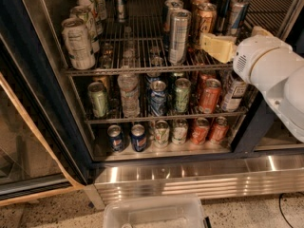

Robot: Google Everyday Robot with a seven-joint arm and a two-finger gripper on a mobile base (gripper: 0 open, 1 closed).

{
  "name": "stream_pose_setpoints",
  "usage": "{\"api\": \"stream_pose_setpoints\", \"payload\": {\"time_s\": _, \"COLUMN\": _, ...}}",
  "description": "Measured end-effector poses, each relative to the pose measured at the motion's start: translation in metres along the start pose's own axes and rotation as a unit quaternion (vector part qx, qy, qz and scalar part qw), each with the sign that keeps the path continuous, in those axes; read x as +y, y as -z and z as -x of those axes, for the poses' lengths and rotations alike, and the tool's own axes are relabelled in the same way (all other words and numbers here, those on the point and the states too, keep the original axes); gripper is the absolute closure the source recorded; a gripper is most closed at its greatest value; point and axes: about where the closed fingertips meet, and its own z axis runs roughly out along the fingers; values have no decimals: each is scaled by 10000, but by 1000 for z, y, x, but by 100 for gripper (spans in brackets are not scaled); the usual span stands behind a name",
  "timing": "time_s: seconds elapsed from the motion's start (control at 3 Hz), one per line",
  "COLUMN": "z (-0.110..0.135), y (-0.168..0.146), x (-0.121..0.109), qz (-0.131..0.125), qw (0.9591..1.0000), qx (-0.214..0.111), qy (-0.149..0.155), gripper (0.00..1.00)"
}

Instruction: Pick redbull can from top shelf of fridge

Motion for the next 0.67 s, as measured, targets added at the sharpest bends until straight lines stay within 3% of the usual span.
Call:
{"api": "stream_pose_setpoints", "payload": {"time_s": 0.33, "z": -9, "y": -5, "x": -7, "qz": -178, "qw": 9996, "qx": -100, "qy": -190, "gripper": 21}}
{"api": "stream_pose_setpoints", "payload": {"time_s": 0.67, "z": -10, "y": -13, "x": -7, "qz": -174, "qw": 9996, "qx": -115, "qy": -201, "gripper": 21}}
